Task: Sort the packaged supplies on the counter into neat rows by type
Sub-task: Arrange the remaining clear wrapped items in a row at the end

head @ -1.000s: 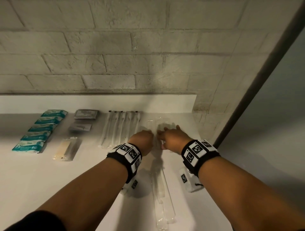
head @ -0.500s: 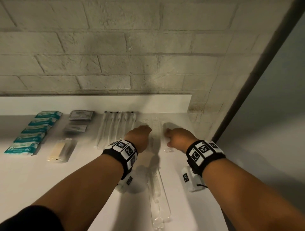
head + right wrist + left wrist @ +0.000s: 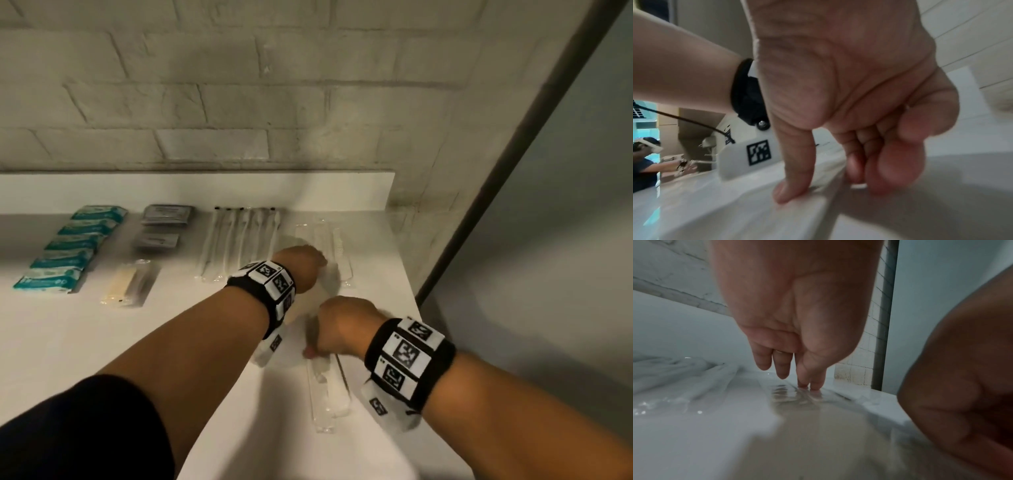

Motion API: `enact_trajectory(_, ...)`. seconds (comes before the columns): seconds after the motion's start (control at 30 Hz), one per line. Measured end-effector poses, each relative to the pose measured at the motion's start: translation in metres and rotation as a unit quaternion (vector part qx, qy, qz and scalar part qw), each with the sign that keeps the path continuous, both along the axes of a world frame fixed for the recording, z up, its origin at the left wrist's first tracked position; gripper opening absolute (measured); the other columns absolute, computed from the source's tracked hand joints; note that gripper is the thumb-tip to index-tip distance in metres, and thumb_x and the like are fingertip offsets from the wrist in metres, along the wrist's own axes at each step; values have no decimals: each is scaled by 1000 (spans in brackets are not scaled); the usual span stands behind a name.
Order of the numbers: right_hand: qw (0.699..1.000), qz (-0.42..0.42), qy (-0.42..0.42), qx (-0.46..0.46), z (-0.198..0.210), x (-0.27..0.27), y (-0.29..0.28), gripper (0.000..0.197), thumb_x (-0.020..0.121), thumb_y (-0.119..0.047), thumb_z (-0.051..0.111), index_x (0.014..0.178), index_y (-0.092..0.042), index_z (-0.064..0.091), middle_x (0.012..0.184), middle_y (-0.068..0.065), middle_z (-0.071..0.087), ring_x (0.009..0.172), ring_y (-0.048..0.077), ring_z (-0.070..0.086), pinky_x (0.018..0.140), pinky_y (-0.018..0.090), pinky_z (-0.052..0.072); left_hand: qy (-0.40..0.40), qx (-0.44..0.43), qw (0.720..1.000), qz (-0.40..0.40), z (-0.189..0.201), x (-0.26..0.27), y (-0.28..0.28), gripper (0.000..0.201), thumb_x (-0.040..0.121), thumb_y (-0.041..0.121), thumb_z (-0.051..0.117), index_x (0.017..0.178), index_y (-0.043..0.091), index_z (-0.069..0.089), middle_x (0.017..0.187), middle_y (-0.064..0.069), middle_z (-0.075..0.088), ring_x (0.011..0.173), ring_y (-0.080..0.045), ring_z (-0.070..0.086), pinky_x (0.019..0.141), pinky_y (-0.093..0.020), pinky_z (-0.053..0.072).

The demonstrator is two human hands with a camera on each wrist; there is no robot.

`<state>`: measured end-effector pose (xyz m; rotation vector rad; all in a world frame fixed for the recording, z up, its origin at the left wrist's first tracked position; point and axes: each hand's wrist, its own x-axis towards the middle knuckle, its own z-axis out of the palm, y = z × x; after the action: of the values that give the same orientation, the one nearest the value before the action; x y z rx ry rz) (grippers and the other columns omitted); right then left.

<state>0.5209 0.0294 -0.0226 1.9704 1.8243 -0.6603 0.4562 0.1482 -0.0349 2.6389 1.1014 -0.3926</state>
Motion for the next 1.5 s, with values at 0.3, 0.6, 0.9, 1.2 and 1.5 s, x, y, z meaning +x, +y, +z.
enact_trajectory(0.3, 956, -220, 188, 46, 13, 46, 10, 36, 82, -18, 74, 109, -4, 54, 82, 12, 61, 64, 26, 59, 55, 30, 49, -16, -29, 999, 13, 4, -3, -2, 55, 95, 3, 41, 148, 17, 33, 159, -4, 23, 146, -20, 23, 119, -30, 20)
enact_trajectory(0.6, 989, -95, 14, 113, -9, 113, 26, 70, 85, -32, 68, 147, -25, 37, 148, 1, 44, 132, 24, 45, 106, 32, 37, -81, 48, 996, -11, -3, 14, -2, 53, 92, 13, 44, 144, 24, 41, 157, 1, 28, 141, -21, 34, 115, -34, 29)
enact_trajectory(0.9, 988, -71, 42, 133, -15, 116, 53, 54, 94, -19, 57, 144, -16, 37, 136, 13, 54, 119, 31, 55, 99, 40, 46, -41, 31, 999, -5, -12, 43, -6, 24, 88, 20, 51, 103, 17, 69, 107, -4, 66, 101, -27, 62, 86, -38, 52)
enact_trajectory(1.2, 969, -107, 132, 177, -15, 119, 55, 68, 87, -19, 64, 147, -18, 32, 142, 8, 47, 124, 29, 51, 100, 34, 43, -60, 7, 998, 0, -10, 40, -4, 24, 86, 21, 50, 99, 16, 69, 108, -5, 65, 101, -30, 61, 85, -39, 52)
enact_trajectory(1.5, 998, 5, 32, 54, -2, 17, -5, 69, 77, -72, 54, 120, -18, 56, 113, 4, 63, 104, 24, 60, 76, 33, 43, 52, 2, 997, -59, 0, 35, 2, 52, 96, 6, 38, 147, 16, 37, 154, -8, 35, 141, -28, 32, 116, -42, 28)
